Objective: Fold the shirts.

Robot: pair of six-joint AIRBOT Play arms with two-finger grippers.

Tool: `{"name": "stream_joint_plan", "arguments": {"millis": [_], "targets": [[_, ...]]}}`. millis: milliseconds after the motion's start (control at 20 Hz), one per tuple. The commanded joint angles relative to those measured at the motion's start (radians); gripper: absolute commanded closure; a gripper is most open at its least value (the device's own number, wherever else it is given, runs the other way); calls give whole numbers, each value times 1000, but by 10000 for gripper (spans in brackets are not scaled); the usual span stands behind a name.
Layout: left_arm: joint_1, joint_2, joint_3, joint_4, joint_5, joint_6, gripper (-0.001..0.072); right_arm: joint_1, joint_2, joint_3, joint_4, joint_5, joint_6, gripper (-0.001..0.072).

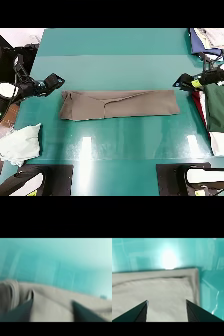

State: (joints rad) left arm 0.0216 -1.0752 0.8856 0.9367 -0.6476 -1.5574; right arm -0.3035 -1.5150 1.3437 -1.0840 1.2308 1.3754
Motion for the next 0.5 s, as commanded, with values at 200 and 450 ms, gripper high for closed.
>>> {"name": "stream_joint_plan", "arguments": {"millis": [200, 450], "targets": [[0, -4, 16, -1, -321, 100, 671, -216, -15, -178, 51, 99, -237, 178], [-2, -4, 15, -1, -350, 99, 671, -254, -110, -196, 204, 139, -319, 178]]}}
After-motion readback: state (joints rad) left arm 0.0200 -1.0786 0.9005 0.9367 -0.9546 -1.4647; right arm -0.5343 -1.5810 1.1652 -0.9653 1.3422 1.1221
